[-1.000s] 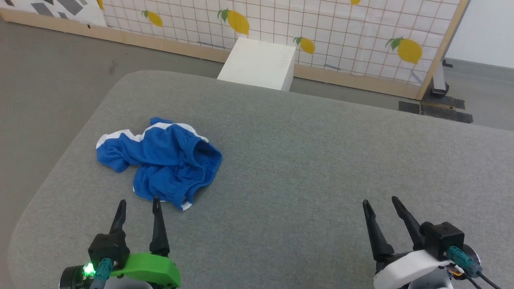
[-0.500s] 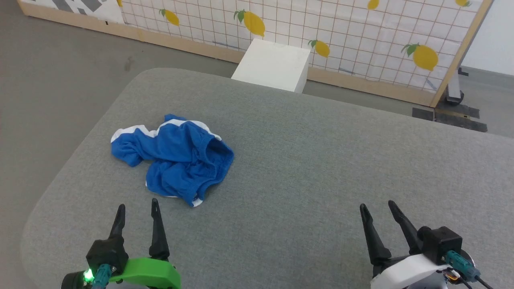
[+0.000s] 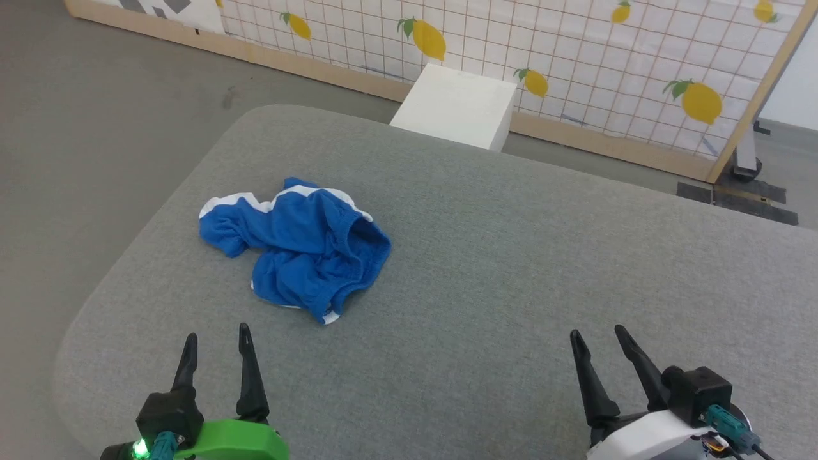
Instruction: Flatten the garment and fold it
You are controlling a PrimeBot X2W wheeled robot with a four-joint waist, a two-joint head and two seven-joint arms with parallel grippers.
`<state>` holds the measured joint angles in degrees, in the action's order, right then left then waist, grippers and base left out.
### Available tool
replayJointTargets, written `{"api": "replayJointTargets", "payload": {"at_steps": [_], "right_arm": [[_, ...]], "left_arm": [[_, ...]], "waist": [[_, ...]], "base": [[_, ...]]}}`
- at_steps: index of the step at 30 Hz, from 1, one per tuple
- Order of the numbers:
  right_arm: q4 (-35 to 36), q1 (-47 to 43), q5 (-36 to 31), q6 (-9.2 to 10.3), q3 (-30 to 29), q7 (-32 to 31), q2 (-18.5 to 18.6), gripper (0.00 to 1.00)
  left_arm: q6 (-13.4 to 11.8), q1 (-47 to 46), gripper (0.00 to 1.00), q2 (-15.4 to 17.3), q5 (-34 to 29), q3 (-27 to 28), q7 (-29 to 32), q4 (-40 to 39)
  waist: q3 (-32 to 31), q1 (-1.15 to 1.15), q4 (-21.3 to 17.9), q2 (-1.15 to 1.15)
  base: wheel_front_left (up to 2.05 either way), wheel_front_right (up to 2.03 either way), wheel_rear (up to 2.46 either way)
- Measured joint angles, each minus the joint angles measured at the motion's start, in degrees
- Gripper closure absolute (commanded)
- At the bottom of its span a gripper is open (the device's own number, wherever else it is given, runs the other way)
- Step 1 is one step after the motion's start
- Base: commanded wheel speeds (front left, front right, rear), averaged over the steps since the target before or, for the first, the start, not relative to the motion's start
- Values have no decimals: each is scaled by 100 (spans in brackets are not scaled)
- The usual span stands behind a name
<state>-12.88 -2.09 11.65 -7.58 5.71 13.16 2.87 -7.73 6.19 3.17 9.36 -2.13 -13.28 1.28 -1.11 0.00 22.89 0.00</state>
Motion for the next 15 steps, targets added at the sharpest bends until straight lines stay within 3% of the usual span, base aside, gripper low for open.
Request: {"api": "replayJointTargets", "payload": {"at_steps": [15], "right_arm": [[-82,-13,25,0,30,152,-1,0]], "left_arm": [[-73,115,0,-1,30,1,-127,33]], "waist": [[-59,0,163,0]], "base": [[0,0,0]]}}
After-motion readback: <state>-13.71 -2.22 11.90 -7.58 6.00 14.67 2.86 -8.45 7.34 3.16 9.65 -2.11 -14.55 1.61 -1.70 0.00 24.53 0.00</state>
